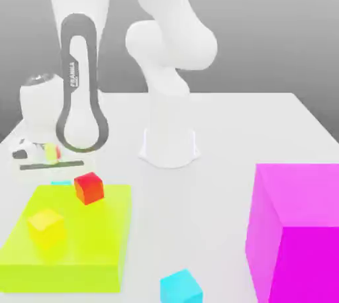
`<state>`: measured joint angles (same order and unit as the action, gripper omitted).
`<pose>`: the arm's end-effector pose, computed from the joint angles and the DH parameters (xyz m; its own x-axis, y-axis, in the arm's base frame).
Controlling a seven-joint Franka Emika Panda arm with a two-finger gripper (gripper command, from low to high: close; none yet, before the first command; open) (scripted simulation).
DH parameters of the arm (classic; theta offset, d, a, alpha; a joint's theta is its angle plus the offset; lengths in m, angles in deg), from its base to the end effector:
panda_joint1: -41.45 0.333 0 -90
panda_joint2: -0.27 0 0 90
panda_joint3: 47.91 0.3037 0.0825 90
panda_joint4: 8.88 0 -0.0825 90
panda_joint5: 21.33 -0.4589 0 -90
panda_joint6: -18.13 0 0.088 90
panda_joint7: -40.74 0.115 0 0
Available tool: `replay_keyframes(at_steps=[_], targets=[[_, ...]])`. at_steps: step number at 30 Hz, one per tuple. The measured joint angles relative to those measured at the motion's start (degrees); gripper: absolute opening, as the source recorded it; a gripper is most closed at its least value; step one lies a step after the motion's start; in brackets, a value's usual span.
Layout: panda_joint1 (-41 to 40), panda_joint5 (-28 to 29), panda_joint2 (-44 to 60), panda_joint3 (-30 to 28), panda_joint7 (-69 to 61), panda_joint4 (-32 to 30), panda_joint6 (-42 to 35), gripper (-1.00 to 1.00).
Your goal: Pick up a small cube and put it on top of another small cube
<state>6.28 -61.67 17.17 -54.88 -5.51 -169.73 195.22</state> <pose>0.2073 -0.2713 0.0303 0.8101 -0.5862 0.0023 -0.5862 -0.8101 0.0027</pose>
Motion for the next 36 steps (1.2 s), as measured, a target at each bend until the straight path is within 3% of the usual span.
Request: replay_keyframes(at_steps=[4, 8, 16, 22, 26, 30, 36], targets=[[-0.73, -0.56, 0.32, 0.88, -0.4, 0.06, 0.14, -1.0], [4.15, 3.66, -2.01, -5.15, 2.66, -0.41, -1.63, -1.0], [16.19, 20.04, -8.9, -21.28, 14.82, -2.47, -6.12, -1.0], [19.29, 34.73, -14.32, -28.18, 25.77, -4.32, -9.15, -1.0], [18.14, 41.79, -17.45, -28.78, 31.18, -5.5, -11.17, -1.0], [19.97, 41.9, -21.65, -27.2, 31.04, -3.01, -19.07, -1.0], [21.65, 46.79, -32.87, -21.06, 32.14, -1.39, -32.16, -1.0]])
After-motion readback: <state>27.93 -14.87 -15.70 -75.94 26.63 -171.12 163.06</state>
